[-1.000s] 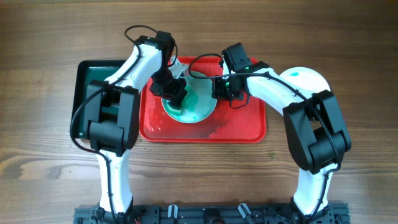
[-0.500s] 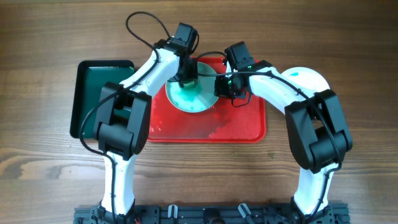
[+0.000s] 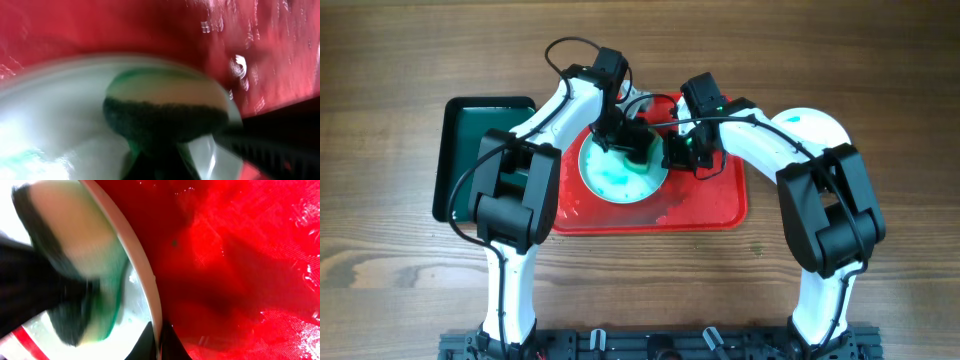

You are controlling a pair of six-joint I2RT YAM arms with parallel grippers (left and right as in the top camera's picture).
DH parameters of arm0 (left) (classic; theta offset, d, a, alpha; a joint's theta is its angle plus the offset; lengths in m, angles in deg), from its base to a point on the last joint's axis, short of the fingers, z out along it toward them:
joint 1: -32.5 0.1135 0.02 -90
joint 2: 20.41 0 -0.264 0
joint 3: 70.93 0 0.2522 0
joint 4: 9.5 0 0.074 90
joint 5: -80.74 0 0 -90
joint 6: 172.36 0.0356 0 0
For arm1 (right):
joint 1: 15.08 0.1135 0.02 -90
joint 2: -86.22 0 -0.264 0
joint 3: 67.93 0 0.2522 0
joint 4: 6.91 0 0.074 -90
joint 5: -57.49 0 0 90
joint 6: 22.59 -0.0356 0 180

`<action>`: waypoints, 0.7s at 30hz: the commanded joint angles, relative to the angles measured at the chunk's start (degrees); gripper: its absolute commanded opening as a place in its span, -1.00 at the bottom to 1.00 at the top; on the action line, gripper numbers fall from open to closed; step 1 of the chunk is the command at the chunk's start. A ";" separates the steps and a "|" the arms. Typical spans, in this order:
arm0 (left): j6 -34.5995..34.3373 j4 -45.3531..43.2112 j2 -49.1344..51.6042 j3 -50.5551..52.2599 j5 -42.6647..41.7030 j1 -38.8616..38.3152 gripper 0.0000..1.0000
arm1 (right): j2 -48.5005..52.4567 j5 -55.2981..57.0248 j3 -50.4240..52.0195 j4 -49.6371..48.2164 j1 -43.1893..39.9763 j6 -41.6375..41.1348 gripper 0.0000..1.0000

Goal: Clean dirty plates on tray and stack at the side
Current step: 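Scrub the last plate with the sponge in the left gripper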

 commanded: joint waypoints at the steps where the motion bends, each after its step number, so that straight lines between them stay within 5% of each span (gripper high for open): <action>1: -15.19 -4.48 1.27 0.31 24.72 1.18 -0.92 | 0.90 -5.62 -0.46 0.22 0.79 2.49 -0.91; 5: -28.92 1.22 1.27 0.31 42.80 2.71 -0.92 | 0.90 -5.40 -0.46 0.09 0.79 2.47 -0.91; 8: -29.18 6.14 1.27 0.31 43.15 3.19 -0.92 | 0.90 -5.16 -0.46 -0.37 0.79 2.21 -0.92; 10: -23.21 9.42 1.27 0.31 35.56 3.17 -0.92 | 0.90 -4.42 -0.46 -1.57 0.76 1.29 -0.92; 14: 4.15 18.45 1.27 0.31 4.07 3.17 -0.92 | 0.90 -3.63 -0.46 -6.14 0.50 0.94 -0.91; 16: 10.23 19.85 1.27 0.31 -2.91 3.17 -0.92 | 0.90 -3.19 -0.46 -6.69 0.50 0.96 -0.91; 19: 9.79 16.20 1.27 0.31 -5.62 3.19 -0.92 | 0.90 -2.99 -0.46 -6.62 0.50 0.96 -0.91; 21: 2.64 9.62 1.27 0.28 -2.73 3.26 -0.92 | 0.90 -2.78 -0.46 -6.27 0.50 0.87 -0.91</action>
